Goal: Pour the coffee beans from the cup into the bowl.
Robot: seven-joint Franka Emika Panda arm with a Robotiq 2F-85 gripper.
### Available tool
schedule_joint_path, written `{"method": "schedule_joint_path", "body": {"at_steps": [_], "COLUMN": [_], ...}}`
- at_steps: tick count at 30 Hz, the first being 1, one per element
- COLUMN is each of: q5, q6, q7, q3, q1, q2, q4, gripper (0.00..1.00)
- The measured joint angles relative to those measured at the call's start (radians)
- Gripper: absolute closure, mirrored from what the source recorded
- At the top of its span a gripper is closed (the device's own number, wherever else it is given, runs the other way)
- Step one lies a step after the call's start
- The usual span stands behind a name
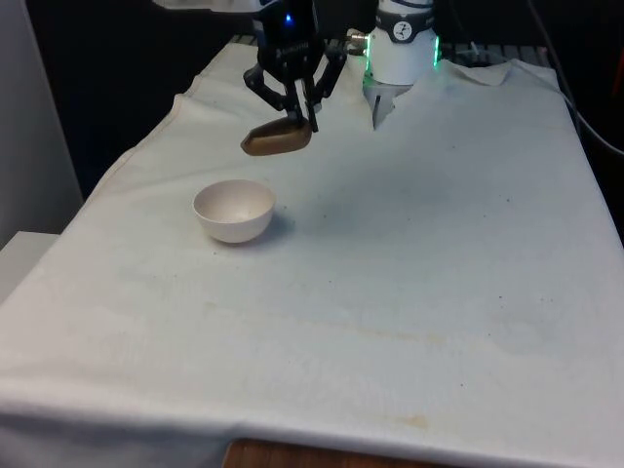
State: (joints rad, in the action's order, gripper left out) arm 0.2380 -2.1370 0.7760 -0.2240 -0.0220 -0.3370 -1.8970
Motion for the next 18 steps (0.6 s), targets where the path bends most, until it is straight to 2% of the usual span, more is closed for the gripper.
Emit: {"method": "schedule_joint_path", "body": {"at_steps": [3, 9, 18], "q5": [0.014, 0.077, 0.118], "q6": [0.0, 0.0, 0.0], "q7": [0.002, 0.011, 0.004], "q3": [-0.003, -0.01, -0.016], "q1": [-0.001, -0.001, -0.003], "q2": [-0.005, -0.016, -0.017], "q4": [0.003, 0.008, 0.008], "gripper": [1.0, 1.0, 1.0]}}
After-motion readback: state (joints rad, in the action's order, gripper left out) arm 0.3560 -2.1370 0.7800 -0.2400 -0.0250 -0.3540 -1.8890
